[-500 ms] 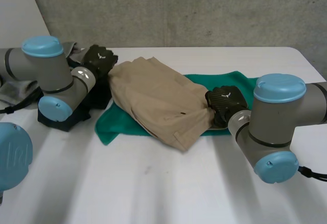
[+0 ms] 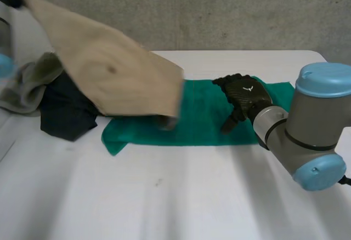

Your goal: Fold the laundry.

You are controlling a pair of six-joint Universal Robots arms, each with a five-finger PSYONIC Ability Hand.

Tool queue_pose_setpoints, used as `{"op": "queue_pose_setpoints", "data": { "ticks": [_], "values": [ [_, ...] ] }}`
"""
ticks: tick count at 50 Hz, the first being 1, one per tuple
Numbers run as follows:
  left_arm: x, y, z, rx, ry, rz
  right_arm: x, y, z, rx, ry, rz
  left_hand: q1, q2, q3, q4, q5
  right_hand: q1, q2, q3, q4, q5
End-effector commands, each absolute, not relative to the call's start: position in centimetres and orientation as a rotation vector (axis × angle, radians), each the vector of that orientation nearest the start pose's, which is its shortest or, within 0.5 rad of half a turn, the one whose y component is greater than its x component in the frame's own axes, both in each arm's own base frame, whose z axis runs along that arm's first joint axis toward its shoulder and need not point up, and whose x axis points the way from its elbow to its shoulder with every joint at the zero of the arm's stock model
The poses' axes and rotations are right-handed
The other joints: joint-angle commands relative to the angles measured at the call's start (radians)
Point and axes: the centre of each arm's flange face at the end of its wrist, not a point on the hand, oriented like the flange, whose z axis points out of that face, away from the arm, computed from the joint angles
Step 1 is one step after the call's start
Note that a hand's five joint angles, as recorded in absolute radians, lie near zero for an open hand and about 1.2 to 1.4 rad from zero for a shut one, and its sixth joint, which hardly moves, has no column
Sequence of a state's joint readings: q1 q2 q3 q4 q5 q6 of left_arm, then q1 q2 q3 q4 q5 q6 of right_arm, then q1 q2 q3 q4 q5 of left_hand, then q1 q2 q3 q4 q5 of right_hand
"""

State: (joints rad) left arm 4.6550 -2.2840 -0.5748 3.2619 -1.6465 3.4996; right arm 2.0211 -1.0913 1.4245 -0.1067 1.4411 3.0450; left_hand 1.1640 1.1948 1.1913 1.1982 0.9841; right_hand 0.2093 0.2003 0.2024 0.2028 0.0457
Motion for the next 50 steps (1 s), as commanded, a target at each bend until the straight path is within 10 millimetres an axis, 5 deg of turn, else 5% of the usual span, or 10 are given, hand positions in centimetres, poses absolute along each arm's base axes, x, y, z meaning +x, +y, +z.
{"op": "queue_pose_setpoints", "data": {
  "ticks": [1,3,6,10,16,23,28,31,38,50],
  "values": [
    [-11.7,-48.2,36.3,0.139,1.573,-2.374,30.3,-28.1,18.9,-0.726,2.082,-1.679,0.232,0.201,0.205,0.198,0.238,-0.035,-0.026,-0.028,-0.028,-0.046],
    [-12.2,-48.4,35.0,0.201,1.619,-2.337,30.4,-28.1,18.8,-0.736,2.09,-1.68,0.192,0.161,0.165,0.158,0.197,-0.035,-0.026,-0.028,-0.028,-0.046],
    [-13.8,-48.5,31.8,0.363,1.751,-2.265,30.3,-28.1,18.7,-0.763,2.111,-1.679,-0.989,-1.02,-1.017,-1.024,-0.984,-0.035,-0.026,-0.028,-0.028,-0.046],
    [-15.5,-47.4,29.9,0.486,1.876,-2.221,30.2,-28.2,18.7,-0.77,2.119,-1.682,-0.989,-1.02,-1.017,-1.024,-0.984,-0.035,-0.026,-0.028,-0.028,-0.046],
    [-17.9,-44.4,29.7,0.628,1.966,-2.217,29.9,-28.6,18.9,-0.761,2.123,-1.697,-0.989,-1.02,-1.017,-1.024,-0.984,-0.035,-0.026,-0.028,-0.028,-0.046],
    [-21.9,-37.8,28.1,0.888,2.163,-2.119,29.4,-29.2,19.7,-0.775,2.168,-1.701,-0.989,-1.02,-1.017,-1.024,-0.984,-0.035,-0.026,-0.028,-0.028,-0.046],
    [-24.2,-31.3,24.3,1.174,2.344,-1.861,28.1,-30.1,20.3,-0.81,2.253,-1.699,-0.843,-0.874,-0.87,-0.877,-0.838,-0.035,-0.026,-0.028,-0.028,-0.046],
    [-24.6,-29.4,22.0,1.282,2.389,-1.746,27.6,-30.4,20.5,-0.825,2.28,-1.687,-0.745,-0.776,-0.773,-0.78,-0.74,-0.035,-0.026,-0.028,-0.028,-0.046],
    [-25.0,-29.8,18.2,1.345,2.417,-1.687,27.4,-30.6,19.7,-0.85,2.308,-1.67,-0.443,-0.474,-0.47,-0.477,-0.438,-0.035,-0.026,-0.028,-0.028,-0.046],
    [-25.9,-31.5,14.2,1.359,2.44,-1.669,27.4,-30.6,18.6,-0.881,2.338,-1.644,-0.443,-0.473,-0.47,-0.477,-0.437,-0.035,-0.026,-0.028,-0.028,-0.046]
  ]
}}
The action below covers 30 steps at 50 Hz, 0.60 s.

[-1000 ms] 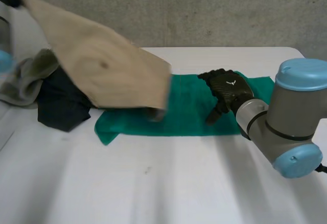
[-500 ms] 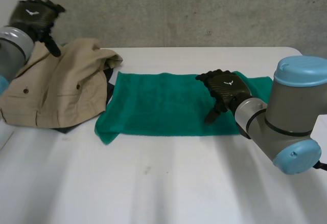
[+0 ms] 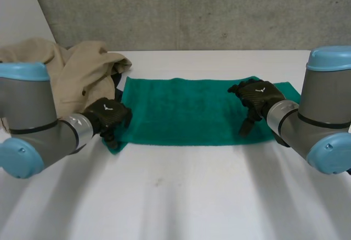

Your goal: Fold the laundry.

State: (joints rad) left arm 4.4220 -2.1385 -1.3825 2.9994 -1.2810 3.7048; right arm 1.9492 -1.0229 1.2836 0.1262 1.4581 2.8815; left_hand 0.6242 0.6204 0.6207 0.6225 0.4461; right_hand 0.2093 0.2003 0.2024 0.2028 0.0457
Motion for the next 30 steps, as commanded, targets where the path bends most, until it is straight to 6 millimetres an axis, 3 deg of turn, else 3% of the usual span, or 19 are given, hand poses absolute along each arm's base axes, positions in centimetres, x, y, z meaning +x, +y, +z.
{"op": "queue_pose_setpoints", "data": {
  "ticks": [1,11,15,17,18,22,26,27,30],
  "values": [
    [-25.9,-31.6,14.1,1.355,2.435,-1.673,27.4,-30.6,18.5,-0.884,2.339,-1.643,0.097,0.101,0.101,0.099,0.101,-0.035,-0.026,-0.028,-0.028,-0.046],
    [-26.8,-32.3,12.5,1.361,2.412,-1.659,27.3,-30.7,18.3,-0.888,2.342,-1.641,0.097,0.101,0.101,0.099,0.101,-0.035,-0.026,-0.028,-0.028,-0.046],
    [-27.2,-32.6,12.4,1.366,2.39,-1.664,27.3,-30.7,18.2,-0.887,2.343,-1.642,0.41,0.414,0.414,0.412,0.414,-0.035,-0.026,-0.028,-0.028,-0.046],
    [-27.5,-32.8,12.5,1.376,2.368,-1.677,27.2,-30.7,18.3,-0.886,2.345,-1.643,0.771,0.775,0.774,0.773,0.774,-0.035,-0.026,-0.028,-0.028,-0.046],
    [-27.7,-32.9,12.6,1.379,2.356,-1.686,27.2,-30.6,18.2,-0.882,2.346,-1.64,0.772,0.776,0.776,0.774,0.776,-0.035,-0.026,-0.028,-0.028,-0.046],
    [-27.9,-33.1,14.2,1.335,2.329,-1.702,26.4,-30.6,18.6,-0.86,2.375,-1.65,0.772,0.776,0.776,0.774,0.776,-0.035,-0.026,-0.028,-0.028,-0.046],
    [-27.9,-32.1,16.7,1.324,2.322,-1.713,24.3,-30.9,20.6,-0.81,2.428,-1.695,0.772,0.776,0.776,0.774,0.776,-0.035,-0.026,-0.028,-0.028,-0.046],
    [-27.9,-31.6,18.1,1.321,2.317,-1.735,23.2,-30.8,21.2,-0.807,2.468,-1.682,0.772,0.776,0.776,0.774,0.776,-0.035,-0.026,-0.028,-0.028,-0.046],
    [-27.9,-30.7,20.3,1.309,2.318,-1.774,21.5,-30.5,21.7,-0.844,2.548,-1.634,0.772,0.776,0.776,0.774,0.776,0.033,0.041,0.039,0.039,0.022]
  ]
}}
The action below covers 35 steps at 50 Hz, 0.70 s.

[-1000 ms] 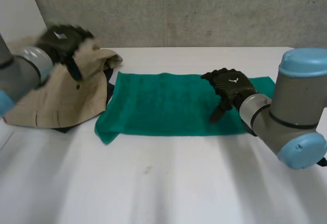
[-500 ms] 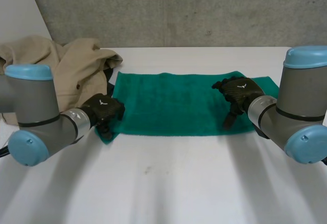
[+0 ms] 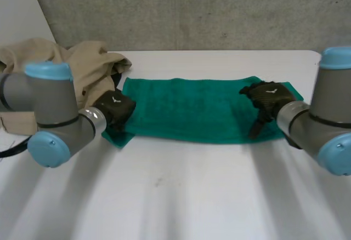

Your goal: Fold the laundry.

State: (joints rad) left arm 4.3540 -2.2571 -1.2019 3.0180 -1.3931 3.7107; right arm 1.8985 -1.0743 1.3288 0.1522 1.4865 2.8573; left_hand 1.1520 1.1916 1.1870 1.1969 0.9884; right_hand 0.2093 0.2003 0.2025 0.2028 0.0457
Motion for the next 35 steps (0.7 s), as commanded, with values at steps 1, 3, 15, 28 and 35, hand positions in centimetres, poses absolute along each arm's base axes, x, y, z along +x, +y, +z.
{"op": "queue_pose_setpoints", "data": {
  "ticks": [1,3,15,28,35],
  "values": [
    [-27.8,-30.0,21.8,1.297,2.323,-1.804,20.7,-30.1,21.8,-0.904,2.603,-1.586,0.244,0.205,0.209,0.199,0.233,0.094,0.103,0.101,0.1,0.083],
    [-27.8,-29.4,23.0,1.286,2.328,-1.835,19.9,-29.8,21.4,-0.968,2.654,-1.521,0.244,0.205,0.209,0.199,0.233,0.159,0.168,0.166,0.165,0.148],
    [-27.7,-26.8,30.0,1.186,2.366,-2.068,17.3,-32.6,17.8,-1.136,2.597,-1.666,0.244,0.205,0.209,0.199,0.233,0.267,0.276,0.274,0.274,0.257],
    [-27.3,-25.6,32.0,1.128,2.419,-2.125,16.0,-36.3,13.2,-1.147,2.584,-1.807,0.244,0.205,0.209,0.199,0.233,1.187,1.196,1.194,1.193,1.176],
    [-25.9,-23.5,35.4,1.092,2.375,-2.194,14.2,-34.5,23.6,-1.039,2.484,-2.139,0.244,0.205,0.209,0.199,0.233,1.187,1.196,1.194,1.193,1.176]
  ]
}}
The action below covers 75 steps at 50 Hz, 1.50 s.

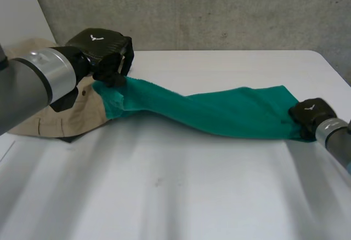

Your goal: Fold the laundry.

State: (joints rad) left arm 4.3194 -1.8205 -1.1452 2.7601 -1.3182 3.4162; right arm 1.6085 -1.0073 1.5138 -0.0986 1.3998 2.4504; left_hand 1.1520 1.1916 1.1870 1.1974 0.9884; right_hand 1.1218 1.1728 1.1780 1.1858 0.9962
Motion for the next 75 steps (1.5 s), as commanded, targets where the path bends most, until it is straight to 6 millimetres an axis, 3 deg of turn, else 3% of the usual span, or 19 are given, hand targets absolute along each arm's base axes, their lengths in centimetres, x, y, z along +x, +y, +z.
{"op": "queue_pose_setpoints", "data": {
  "ticks": [1,4,8,10,15,23,27,32,35,38,39,42,47,50,54,56,61,68,75],
  "values": [
    [-25.6,-23.2,35.9,1.085,2.362,-2.207,14.0,-34.3,25.3,-1.029,2.446,-2.2,0.244,0.205,0.209,0.199,0.233,0.275,0.223,0.218,0.211,0.226],
    [-24.4,-22.0,38.0,1.048,2.32,-2.261,13.5,-33.2,30.8,-1.018,2.302,-2.366,0.244,0.205,0.209,0.199,0.233,0.275,0.223,0.218,0.211,0.226],
    [-23.4,-21.2,39.1,1.014,2.302,-2.308,12.7,-32.7,34.1,-0.988,2.27,-2.329,0.244,0.205,0.209,0.199,0.233,0.275,0.223,0.218,0.211,0.226],
    [-23.1,-21.1,39.1,1.003,2.308,-2.306,12.5,-33.0,34.2,-0.974,2.285,-2.258,0.244,0.205,0.209,0.199,0.233,0.275,0.223,0.218,0.211,0.226],
    [-23.0,-23.4,35.9,0.979,2.426,-2.189,13.2,-34.6,31.7,-0.985,2.328,-1.989,0.244,0.205,0.209,0.199,0.233,0.275,0.223,0.218,0.211,0.226],
    [-25.1,-29.3,26.1,0.992,2.621,-1.86,15.3,-37.1,24.9,-1.09,2.42,-1.708,0.244,0.205,0.209,0.199,0.233,0.275,0.223,0.218,0.211,0.226],
    [-25.4,-31.3,22.2,0.993,2.664,-1.726,16.0,-38.0,21.5,-1.101,2.456,-1.625,0.244,0.205,0.209,0.199,0.233,0.275,0.223,0.218,0.211,0.226],
    [-26.1,-33.4,19.4,1.014,2.652,-1.694,17.0,-39.0,19.1,-1.083,2.421,-1.65,0.157,0.118,0.122,0.112,0.146,0.257,0.206,0.2,0.193,0.208],
    [-26.4,-34.4,18.7,1.007,2.635,-1.717,17.2,-39.9,18.5,-1.036,2.388,-1.721,-0.145,-0.185,-0.18,-0.19,-0.156,-0.162,-0.213,-0.218,-0.226,-0.211],
    [-26.7,-34.9,19.2,1.002,2.598,-1.766,17.1,-40.6,18.6,-0.959,2.367,-1.778,-0.447,-0.487,-0.482,-0.492,-0.458,-0.813,-0.864,-0.869,-0.877,-0.861],
    [-26.7,-35.0,19.4,0.996,2.59,-1.778,17.0,-40.7,18.7,-0.942,2.365,-1.786,-0.509,-0.549,-0.544,-0.555,-0.52,-0.832,-0.884,-0.889,-0.896,-0.881],
    [-26.5,-34.9,20.8,0.976,2.557,-1.822,17.0,-40.7,19.4,-0.889,2.348,-1.799,-0.741,-0.78,-0.776,-0.786,-0.752,-0.88,-0.931,-0.936,-0.944,-0.928],
    [-25.9,-33.7,22.8,0.973,2.513,-1.859,16.5,-39.8,21.6,-0.861,2.346,-1.816,-0.768,-0.808,-0.803,-0.814,-0.779,-0.859,-0.91,-0.915,-0.923,-0.908],
    [-25.5,-32.3,23.9,1.001,2.47,-1.864,16.2,-38.0,22.6,-0.902,2.395,-1.769,-0.762,-0.802,-0.797,-0.808,-0.773,-0.725,-0.776,-0.781,-0.789,-0.774],
    [-24.6,-30.6,23.9,1.08,2.416,-1.797,15.5,-35.5,22.6,-1.01,2.498,-1.653,-0.73,-0.77,-0.765,-0.776,-0.741,-0.507,-0.558,-0.563,-0.571,-0.556],
    [-24.1,-29.9,23.2,1.145,2.382,-1.737,15.0,-34.1,21.9,-1.079,2.555,-1.566,-0.71,-0.749,-0.745,-0.755,-0.721,-0.44,-0.491,-0.496,-0.504,-0.489],
    [-23.6,-29.7,21.2,1.277,2.311,-1.682,14.5,-33.0,20.0,-1.19,2.575,-1.535,-0.601,-0.641,-0.636,-0.646,-0.612,-0.366,-0.417,-0.422,-0.43,-0.415],
    [-23.6,-31.3,17.9,1.383,2.258,-1.655,14.6,-33.3,17.0,-1.264,2.523,-1.652,-0.627,-0.667,-0.662,-0.673,-0.638,-0.392,-0.443,-0.449,-0.456,-0.441],
    [-24.1,-32.7,16.4,1.41,2.253,-1.647,15.5,-33.9,13.8,-1.402,2.423,-1.704,-0.666,-0.705,-0.7,-0.711,-0.676,-0.442,-0.493,-0.498,-0.506,-0.491]
  ]
}}
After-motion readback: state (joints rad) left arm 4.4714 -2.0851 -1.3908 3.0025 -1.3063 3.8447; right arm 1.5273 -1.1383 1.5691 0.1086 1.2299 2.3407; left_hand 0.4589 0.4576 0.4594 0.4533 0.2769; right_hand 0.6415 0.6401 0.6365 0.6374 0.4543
